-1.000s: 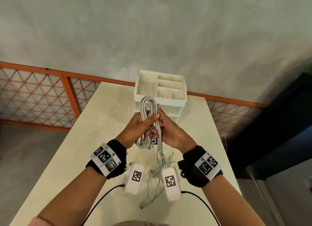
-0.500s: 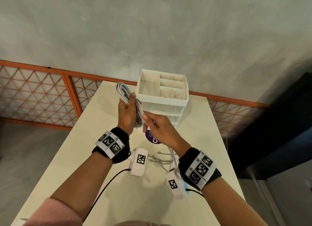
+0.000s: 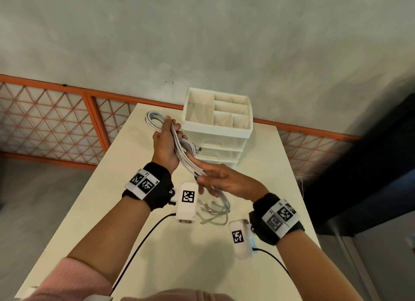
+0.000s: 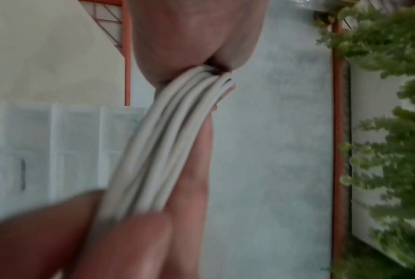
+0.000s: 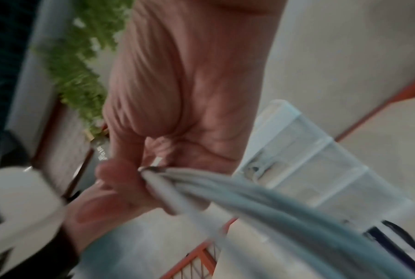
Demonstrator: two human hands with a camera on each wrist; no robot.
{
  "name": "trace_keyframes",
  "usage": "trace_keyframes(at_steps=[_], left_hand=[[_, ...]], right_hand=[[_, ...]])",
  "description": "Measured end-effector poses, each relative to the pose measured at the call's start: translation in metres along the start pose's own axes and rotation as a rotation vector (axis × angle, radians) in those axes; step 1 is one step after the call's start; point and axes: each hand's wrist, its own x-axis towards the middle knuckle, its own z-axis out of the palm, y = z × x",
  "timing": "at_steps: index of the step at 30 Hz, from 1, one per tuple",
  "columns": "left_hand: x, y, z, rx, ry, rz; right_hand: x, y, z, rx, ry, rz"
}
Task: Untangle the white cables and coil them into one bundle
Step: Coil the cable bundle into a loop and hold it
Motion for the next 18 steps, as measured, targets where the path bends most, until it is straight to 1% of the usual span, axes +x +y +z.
trace_keyframes(at_steps=[2,4,7,9,12,13,16,18], left_hand=[[0.002,0.006,0.001,-0.057,-0.003,-0.016],[0.002,0.011,0.0,-0.046,-0.016,-0.008],[-0.005,0.009,-0.002,0.137,-0.04,0.039],[-0.013,0.005,-0.001,0.268,-0.08,0.075],[-0.024,0.0,0.004,0.393,-0.187,0.079],[-0.027,-0.001,0.007,0.438,-0.229,0.075],[-0.035,-0.003,0.014,0.546,-0.333,0.08],[-0.038,-0.001,0.016,0.565,-0.343,0.075]], right_hand=[[-0.006,0.004,-0.01,0.013,0.07,0.025],[-0.009,0.006,-0.016,-0.04,0.143,0.076],[-0.008,-0.002,-0.024,-0.216,0.17,0.114],[-0.008,-0.014,-0.028,-0.316,0.214,0.096],[-0.007,-0.036,-0.032,-0.355,0.385,0.016],[-0.007,-0.042,-0.032,-0.372,0.422,-0.004],[-0.005,-0.052,-0.031,-0.461,0.474,-0.039],[-0.006,-0.055,-0.028,-0.465,0.515,-0.071]])
